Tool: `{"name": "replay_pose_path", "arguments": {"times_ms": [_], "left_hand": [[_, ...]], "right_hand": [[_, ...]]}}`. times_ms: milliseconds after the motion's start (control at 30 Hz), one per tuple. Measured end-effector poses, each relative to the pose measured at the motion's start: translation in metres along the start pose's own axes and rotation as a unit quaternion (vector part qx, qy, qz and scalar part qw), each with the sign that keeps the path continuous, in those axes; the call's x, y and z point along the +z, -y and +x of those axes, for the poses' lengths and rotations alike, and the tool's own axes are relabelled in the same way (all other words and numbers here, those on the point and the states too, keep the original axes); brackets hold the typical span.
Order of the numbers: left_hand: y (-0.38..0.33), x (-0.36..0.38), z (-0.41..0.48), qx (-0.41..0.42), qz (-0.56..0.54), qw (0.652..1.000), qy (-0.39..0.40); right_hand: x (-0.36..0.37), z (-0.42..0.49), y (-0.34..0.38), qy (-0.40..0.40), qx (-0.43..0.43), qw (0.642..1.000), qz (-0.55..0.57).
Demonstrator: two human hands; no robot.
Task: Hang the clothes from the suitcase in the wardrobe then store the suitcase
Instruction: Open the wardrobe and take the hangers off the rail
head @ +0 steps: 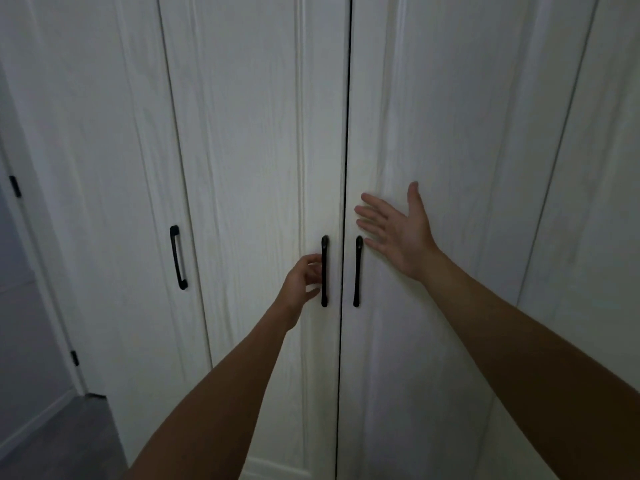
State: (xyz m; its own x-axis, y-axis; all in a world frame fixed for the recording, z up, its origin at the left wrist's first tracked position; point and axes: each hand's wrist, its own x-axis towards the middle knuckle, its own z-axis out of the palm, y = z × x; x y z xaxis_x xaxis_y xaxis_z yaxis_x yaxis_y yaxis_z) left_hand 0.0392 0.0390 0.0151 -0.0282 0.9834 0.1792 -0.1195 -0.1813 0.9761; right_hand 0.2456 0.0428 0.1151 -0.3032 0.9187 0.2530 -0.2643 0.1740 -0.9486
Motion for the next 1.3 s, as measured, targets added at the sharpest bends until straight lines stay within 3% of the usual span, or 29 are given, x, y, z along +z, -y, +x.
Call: {"name": "replay_pose_path", "arguments": {"times_ms": [100,433,700,900,1033,1300], "left_hand": [[-0.001,-0.011,-0.018,0.005,-0.016,1.000,0.014],[-0.016,-0.108,-0.125,0.036,-0.051,0.993,0.098],[-0.028,-0.199,-0.185,0.071,-0.035,0.995,0.055],[-0.038,-0.261,-0.214,0.070,-0.077,0.995,0.008],[-0.039,-0.298,-0.224,0.030,-0.175,0.984,-0.022],[-0.054,-0.332,-0.229,0.024,-0.234,0.970,-0.067]], "right_hand": [[0.005,-0.007,-0.001,0.029,-0.005,0.997,0.074],[0.088,-0.045,-0.007,0.228,0.033,0.967,0.105],[0.178,-0.055,-0.010,0.352,0.060,0.928,0.106],[0.250,-0.050,-0.017,0.375,0.067,0.922,0.064],[0.291,-0.041,-0.026,0.383,0.080,0.919,0.045],[0.347,-0.033,-0.051,0.386,0.106,0.916,0.009]]}}
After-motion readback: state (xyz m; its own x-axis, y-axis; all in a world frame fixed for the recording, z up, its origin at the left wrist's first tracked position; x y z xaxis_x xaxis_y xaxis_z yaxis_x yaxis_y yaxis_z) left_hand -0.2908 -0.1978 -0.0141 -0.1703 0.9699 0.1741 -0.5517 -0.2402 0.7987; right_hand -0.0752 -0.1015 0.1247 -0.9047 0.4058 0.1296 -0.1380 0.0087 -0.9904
